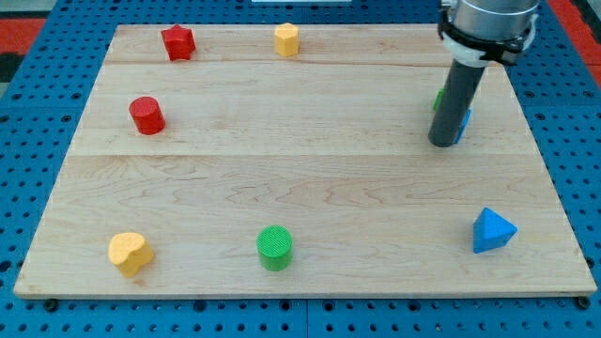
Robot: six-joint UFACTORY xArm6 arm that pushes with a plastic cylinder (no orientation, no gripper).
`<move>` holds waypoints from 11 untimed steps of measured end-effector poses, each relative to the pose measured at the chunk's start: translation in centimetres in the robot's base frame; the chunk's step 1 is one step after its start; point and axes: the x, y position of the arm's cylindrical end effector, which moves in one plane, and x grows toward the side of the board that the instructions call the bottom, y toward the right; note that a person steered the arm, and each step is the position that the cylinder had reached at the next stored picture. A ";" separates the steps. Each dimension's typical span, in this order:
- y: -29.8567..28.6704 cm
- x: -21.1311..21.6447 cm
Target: Push the blue triangle left and up a bit
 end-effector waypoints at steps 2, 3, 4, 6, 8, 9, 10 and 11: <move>-0.7 2.2; 4.2 5.5; 9.8 9.1; 2.7 13.5; -2.3 14.1; -4.0 13.1; -3.6 10.9; -3.1 9.0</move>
